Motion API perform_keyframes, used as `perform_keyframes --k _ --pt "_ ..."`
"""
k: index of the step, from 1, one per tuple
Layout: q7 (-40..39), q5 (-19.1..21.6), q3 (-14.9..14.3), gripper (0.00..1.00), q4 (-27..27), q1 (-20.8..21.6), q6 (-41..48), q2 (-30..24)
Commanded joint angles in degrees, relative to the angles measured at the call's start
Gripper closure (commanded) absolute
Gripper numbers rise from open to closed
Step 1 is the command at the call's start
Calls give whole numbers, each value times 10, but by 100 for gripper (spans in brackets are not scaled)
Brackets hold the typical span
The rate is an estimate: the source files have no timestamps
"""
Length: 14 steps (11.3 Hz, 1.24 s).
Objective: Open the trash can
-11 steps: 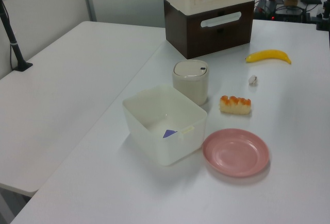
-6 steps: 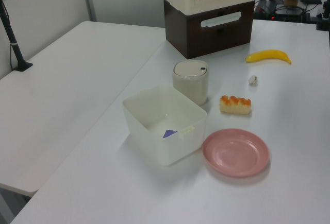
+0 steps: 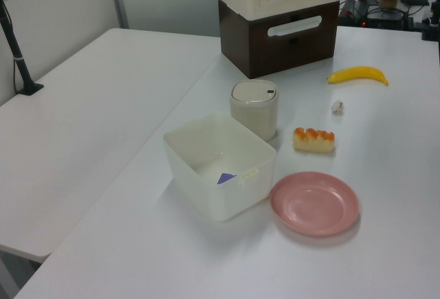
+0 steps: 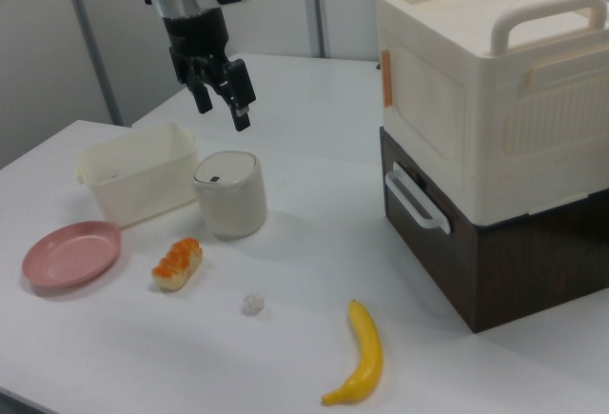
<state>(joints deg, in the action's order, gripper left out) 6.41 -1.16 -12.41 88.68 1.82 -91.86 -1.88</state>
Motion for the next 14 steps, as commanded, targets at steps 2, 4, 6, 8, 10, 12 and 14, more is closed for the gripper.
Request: perform_keyframes --k 2,4,6,8,10,12,14 --pt "38 -3 12 12 1 8 -11 -1" --pt "38 -9 23 45 1 8 -13 5" --pt "38 -9 27 92 1 12 -29 7" --pt "38 -11 28 100 1 13 -33 10" --pt "39 -11 32 100 0 15 -46 23" --pt "38 -17 48 100 0 14 -74 40" --pt "34 -36 61 100 0 24 -89 57"
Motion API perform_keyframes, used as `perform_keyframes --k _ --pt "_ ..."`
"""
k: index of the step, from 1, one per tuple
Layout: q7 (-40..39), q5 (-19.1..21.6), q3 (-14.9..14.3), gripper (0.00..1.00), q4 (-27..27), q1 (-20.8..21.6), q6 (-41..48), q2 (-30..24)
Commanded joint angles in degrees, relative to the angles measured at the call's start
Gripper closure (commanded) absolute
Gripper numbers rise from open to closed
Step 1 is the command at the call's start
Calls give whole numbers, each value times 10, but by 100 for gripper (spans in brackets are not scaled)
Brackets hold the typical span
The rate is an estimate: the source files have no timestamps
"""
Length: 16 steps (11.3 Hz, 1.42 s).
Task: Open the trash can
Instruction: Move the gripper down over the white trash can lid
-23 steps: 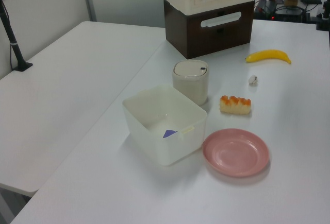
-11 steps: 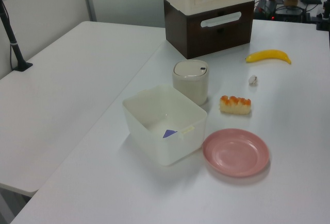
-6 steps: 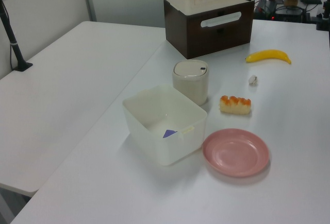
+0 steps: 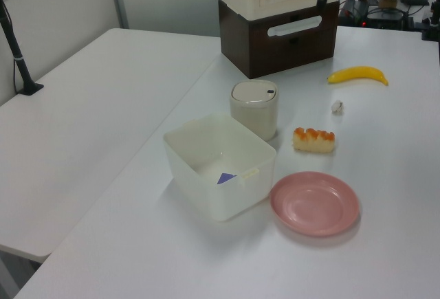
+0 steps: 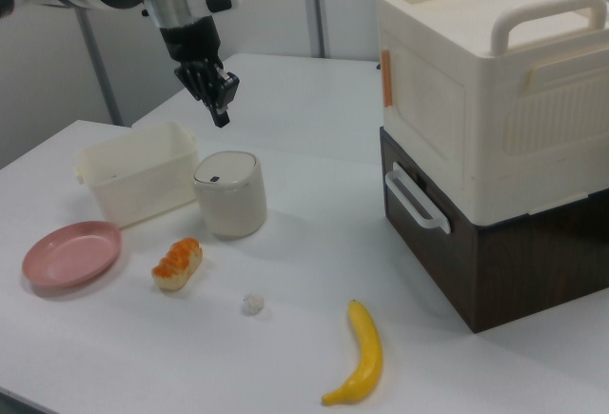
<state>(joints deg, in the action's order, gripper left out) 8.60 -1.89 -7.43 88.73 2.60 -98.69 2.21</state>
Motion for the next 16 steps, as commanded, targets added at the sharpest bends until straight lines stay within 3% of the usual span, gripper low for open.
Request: perform_keyframes --k 1,4,9,16 --pt "15 -31 12 100 0 18 -33 26" --pt "17 -29 15 100 0 47 -93 53" --pt "69 -53 59 100 0 60 -154 97" --pt "128 -101 70 100 2 80 -235 149"
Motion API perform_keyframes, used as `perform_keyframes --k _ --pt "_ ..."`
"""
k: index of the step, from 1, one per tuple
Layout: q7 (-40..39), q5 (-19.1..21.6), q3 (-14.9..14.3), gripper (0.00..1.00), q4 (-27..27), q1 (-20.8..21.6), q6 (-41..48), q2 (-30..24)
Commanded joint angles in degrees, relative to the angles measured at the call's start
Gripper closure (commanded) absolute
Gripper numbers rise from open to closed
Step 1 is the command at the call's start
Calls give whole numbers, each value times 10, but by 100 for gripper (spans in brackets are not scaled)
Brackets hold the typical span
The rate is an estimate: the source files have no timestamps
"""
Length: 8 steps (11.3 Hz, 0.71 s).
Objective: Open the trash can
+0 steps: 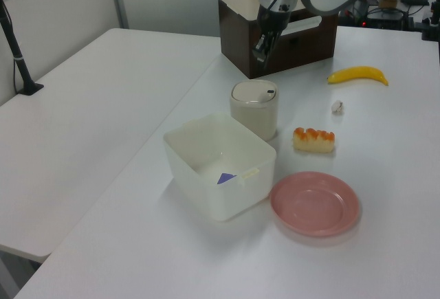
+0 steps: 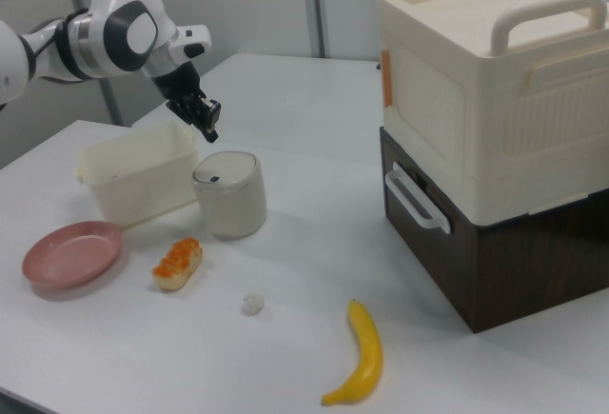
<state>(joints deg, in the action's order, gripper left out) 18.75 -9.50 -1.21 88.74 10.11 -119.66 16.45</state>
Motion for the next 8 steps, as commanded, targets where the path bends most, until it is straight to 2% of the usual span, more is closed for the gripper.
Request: perform_keyframes --k 1,8 --pt "30 -30 9 100 3 4 -26 16" --pt "30 -49 16 100 57 12 -22 32"
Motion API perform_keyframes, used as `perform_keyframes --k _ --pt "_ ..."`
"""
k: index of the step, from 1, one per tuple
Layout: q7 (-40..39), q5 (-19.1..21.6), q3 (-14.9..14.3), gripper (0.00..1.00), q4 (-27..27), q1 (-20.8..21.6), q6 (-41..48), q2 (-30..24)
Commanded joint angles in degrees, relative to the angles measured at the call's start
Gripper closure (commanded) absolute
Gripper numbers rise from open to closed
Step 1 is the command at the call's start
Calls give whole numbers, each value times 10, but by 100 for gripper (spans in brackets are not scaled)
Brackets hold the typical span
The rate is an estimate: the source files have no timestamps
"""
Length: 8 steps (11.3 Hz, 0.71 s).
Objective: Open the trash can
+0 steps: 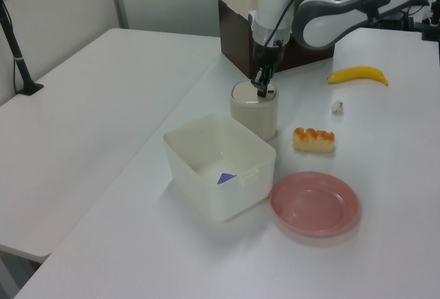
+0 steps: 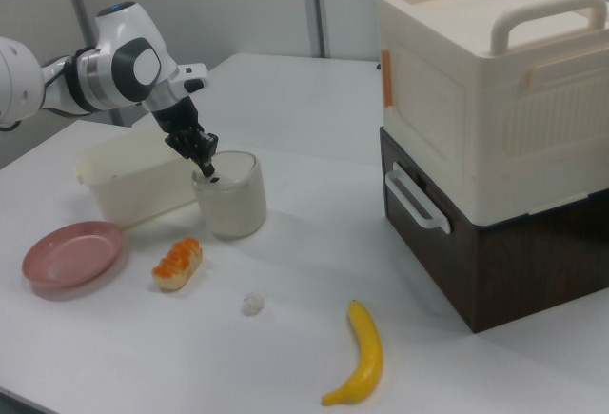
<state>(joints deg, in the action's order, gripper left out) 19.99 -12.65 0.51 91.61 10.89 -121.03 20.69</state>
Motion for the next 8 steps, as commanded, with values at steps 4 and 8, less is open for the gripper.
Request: perform_keyframes --k 4,8 --pt "18 -34 -1 100 54 4 -11 -7" --pt "19 -31 -1 100 59 -1 -12 -8"
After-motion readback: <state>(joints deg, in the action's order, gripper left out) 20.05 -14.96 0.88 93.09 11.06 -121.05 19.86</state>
